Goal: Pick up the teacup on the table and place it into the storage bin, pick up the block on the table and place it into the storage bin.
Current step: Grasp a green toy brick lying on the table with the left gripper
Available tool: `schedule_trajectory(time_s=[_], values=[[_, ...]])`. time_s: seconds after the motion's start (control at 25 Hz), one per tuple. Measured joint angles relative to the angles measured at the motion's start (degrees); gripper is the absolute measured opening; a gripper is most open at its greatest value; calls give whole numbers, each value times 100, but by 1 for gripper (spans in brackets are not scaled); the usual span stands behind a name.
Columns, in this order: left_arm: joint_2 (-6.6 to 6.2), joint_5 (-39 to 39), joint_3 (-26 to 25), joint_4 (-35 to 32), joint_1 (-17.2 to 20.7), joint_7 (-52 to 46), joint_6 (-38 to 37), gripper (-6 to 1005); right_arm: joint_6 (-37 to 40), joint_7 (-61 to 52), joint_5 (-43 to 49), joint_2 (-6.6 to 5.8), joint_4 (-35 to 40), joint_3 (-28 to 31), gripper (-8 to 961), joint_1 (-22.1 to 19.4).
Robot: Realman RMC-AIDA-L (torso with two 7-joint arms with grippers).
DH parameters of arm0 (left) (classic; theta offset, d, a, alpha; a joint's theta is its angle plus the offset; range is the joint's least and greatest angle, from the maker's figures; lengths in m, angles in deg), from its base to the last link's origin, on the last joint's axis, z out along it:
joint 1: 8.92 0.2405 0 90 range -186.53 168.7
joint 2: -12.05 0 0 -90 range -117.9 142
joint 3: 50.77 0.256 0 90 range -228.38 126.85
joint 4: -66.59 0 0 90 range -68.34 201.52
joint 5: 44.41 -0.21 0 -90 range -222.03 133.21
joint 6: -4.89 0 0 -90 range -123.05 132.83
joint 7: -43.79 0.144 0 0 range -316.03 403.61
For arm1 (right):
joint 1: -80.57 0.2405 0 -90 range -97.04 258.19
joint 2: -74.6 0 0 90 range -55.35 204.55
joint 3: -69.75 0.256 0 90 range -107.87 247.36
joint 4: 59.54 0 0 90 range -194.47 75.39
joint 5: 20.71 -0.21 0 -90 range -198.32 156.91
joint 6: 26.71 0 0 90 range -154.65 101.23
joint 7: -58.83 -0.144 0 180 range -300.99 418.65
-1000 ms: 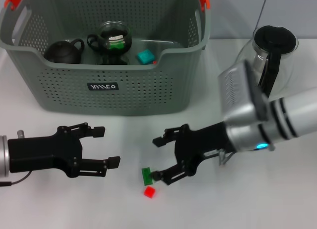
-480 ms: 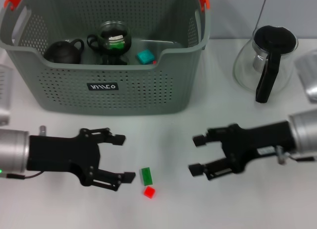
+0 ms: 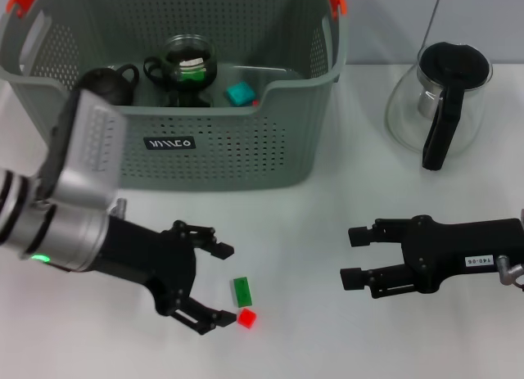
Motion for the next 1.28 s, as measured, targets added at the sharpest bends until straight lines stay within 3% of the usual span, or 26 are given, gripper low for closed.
schedule_trajectory(time_s=[0.44, 1.28], values=[[7, -462, 1344, -100, -141, -883, 1219, 950, -101, 11, 0, 156, -15, 168, 916, -12], [40, -439, 1653, 149, -179, -891, 1766, 950, -207, 93, 4, 158, -17, 314, 917, -2]])
